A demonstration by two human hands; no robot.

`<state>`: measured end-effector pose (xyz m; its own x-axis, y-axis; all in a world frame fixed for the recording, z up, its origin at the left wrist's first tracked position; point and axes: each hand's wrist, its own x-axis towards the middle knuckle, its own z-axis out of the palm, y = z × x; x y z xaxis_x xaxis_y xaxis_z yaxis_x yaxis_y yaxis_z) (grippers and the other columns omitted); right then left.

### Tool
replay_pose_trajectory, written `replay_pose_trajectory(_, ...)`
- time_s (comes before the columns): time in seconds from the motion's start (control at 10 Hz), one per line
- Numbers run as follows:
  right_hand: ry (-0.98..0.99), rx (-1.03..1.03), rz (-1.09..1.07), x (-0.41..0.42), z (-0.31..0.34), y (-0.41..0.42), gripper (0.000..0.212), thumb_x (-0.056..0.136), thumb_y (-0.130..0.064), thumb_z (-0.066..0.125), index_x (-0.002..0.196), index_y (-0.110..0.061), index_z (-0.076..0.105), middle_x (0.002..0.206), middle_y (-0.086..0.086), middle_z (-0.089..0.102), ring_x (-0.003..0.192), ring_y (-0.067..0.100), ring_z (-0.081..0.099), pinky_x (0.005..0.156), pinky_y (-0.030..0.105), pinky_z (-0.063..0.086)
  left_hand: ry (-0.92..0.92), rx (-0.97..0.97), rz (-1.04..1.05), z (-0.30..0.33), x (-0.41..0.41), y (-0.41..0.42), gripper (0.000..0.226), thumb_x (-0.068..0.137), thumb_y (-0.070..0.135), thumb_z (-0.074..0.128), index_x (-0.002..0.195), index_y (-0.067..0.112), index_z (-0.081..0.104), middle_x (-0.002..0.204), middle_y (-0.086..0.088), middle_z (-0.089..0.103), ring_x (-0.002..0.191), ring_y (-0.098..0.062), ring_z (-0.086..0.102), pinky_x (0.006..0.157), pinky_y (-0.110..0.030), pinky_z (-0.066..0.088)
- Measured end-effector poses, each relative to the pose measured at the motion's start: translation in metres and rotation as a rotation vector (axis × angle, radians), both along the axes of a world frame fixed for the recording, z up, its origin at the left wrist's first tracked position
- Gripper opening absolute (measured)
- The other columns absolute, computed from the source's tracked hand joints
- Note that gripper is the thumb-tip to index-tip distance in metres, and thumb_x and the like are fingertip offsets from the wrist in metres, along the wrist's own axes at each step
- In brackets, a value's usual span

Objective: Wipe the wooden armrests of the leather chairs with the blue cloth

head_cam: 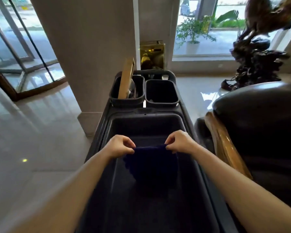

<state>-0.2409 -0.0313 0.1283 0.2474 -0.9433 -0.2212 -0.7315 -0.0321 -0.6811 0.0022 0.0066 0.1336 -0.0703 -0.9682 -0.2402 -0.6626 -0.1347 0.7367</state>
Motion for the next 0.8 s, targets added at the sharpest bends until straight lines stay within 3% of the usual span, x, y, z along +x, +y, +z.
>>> replay_pose_trajectory(0.2, 0.039, 0.158, -0.011, 0.002, -0.063, 0.001, 0.009, 0.072, -0.004, 0.068, 0.070, -0.012, 0.068, 0.058, -0.002, 0.061, 0.044, 0.006, 0.058, 0.037, 0.012, 0.047, 0.033, 0.126, -0.003, -0.066, 0.000, 0.000, 0.017, 0.070, 0.002, 0.073, 0.087, 0.006, 0.071, 0.081, -0.009, 0.068, 0.076, -0.017, 0.062, 0.070, -0.025, 0.051)
replay_pose_trajectory(0.4, 0.083, 0.230, -0.010, 0.002, -0.097, -0.002, 0.007, 0.073, -0.008, 0.069, 0.075, -0.014, 0.067, 0.070, 0.000, 0.063, 0.058, 0.006, 0.060, 0.044, 0.015, 0.049, 0.102, 0.203, 0.020, -0.105, 0.002, 0.002, 0.016, 0.071, 0.001, 0.072, 0.082, 0.012, 0.069, 0.076, -0.002, 0.067, 0.070, -0.009, 0.061, 0.063, -0.015, 0.049)
replay_pose_trajectory(0.7, 0.105, 0.265, -0.037, 0.001, -0.094, -0.002, 0.011, 0.074, -0.005, 0.067, 0.072, -0.015, 0.063, 0.073, 0.007, 0.066, 0.056, 0.011, 0.060, 0.052, 0.021, 0.054, 0.187, 0.218, 0.014, -0.102, 0.006, -0.008, 0.021, 0.072, 0.000, 0.073, 0.078, 0.019, 0.065, 0.078, 0.004, 0.069, 0.074, -0.002, 0.065, 0.061, -0.011, 0.052)
replay_pose_trajectory(0.8, 0.124, 0.158, -0.031, 0.001, -0.066, -0.005, 0.008, 0.071, -0.008, 0.067, 0.077, -0.013, 0.070, 0.080, 0.007, 0.071, 0.062, 0.009, 0.059, 0.048, 0.006, 0.042, 0.217, 0.203, -0.002, -0.075, 0.008, -0.013, 0.022, 0.072, 0.000, 0.073, 0.078, 0.019, 0.065, 0.078, 0.003, 0.069, 0.069, 0.000, 0.066, 0.061, -0.011, 0.053)
